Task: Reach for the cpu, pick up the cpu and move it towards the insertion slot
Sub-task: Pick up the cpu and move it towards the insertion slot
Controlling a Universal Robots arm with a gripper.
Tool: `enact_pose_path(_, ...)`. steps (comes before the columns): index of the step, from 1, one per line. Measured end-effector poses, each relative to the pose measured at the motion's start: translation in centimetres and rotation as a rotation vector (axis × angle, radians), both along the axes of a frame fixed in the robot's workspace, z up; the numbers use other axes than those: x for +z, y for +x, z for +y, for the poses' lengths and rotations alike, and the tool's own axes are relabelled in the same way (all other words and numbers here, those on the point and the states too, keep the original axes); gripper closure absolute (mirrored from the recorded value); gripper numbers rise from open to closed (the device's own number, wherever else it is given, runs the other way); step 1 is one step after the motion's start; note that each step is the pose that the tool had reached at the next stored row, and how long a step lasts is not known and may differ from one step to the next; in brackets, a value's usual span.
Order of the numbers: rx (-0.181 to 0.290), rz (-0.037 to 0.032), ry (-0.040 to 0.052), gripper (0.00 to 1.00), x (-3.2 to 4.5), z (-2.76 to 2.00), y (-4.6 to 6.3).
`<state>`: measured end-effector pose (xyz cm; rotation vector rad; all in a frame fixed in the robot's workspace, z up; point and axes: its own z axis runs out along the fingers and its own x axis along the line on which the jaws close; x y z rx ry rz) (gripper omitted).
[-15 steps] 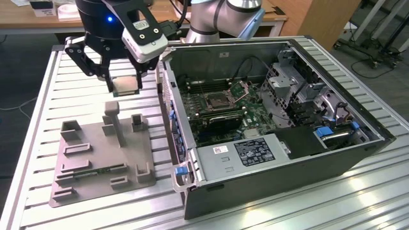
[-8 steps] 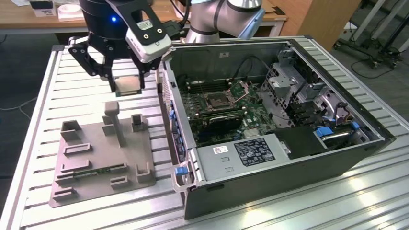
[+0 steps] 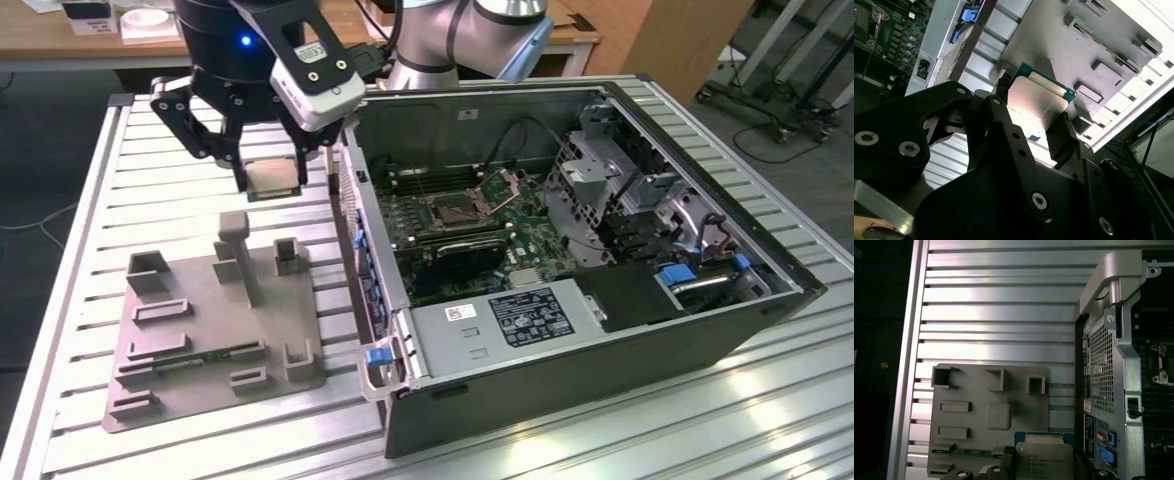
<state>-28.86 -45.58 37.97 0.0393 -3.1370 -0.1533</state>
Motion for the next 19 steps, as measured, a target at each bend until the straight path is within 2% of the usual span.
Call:
enact_pose_path(10, 0.0, 0.0001, 0.0002, 0.45, -0.05, 0.0, 0.6)
enact_pose_path(19, 0.0, 0.0, 0.0006, 0.45, -0.12, 0.0, 1.6)
